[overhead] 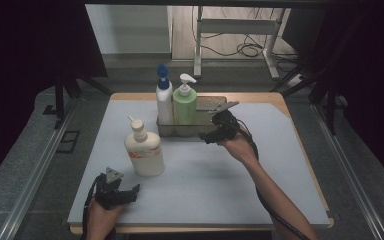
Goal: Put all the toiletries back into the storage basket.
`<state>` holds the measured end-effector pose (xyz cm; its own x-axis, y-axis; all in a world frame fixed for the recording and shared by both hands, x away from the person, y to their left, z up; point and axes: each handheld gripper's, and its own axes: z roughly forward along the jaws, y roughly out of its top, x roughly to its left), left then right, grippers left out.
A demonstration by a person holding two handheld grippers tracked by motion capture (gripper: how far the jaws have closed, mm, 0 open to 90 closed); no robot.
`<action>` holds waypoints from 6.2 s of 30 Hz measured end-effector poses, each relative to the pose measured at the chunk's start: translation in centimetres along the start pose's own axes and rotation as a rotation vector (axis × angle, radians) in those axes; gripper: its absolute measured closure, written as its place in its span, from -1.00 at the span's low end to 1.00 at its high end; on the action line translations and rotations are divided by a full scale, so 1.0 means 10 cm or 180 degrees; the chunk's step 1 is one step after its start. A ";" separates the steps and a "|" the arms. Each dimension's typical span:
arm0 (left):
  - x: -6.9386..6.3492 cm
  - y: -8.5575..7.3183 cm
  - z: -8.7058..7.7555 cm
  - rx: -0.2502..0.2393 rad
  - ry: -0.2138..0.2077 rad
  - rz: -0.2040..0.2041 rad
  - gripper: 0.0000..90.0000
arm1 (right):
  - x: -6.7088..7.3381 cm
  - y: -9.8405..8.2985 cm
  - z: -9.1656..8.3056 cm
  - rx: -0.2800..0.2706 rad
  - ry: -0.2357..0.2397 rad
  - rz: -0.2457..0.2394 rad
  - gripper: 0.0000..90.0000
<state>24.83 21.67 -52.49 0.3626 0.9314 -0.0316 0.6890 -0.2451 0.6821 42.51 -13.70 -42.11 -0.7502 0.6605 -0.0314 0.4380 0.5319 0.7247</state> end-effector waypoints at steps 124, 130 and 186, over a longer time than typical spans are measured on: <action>0.35 0.52 0.28 -0.0215 -0.0331 -0.0095 0.99 | 0.23 -1.92 -0.54 0.0137 -0.0200 0.0333 -1.00; 0.32 0.50 0.28 -0.0224 -0.0371 -0.0095 0.98 | 0.23 -1.92 -0.54 0.0136 -0.0199 0.0334 -1.00; -0.48 0.45 0.35 -0.0013 -0.0767 0.0397 0.98 | 0.22 -1.92 -0.54 0.0133 -0.0193 0.0332 -1.00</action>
<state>28.36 15.15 -51.80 0.5838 0.8030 -0.1197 0.6272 -0.3524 0.6946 29.75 -25.28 -52.37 -0.6687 0.7435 0.0002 0.5333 0.4795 0.6969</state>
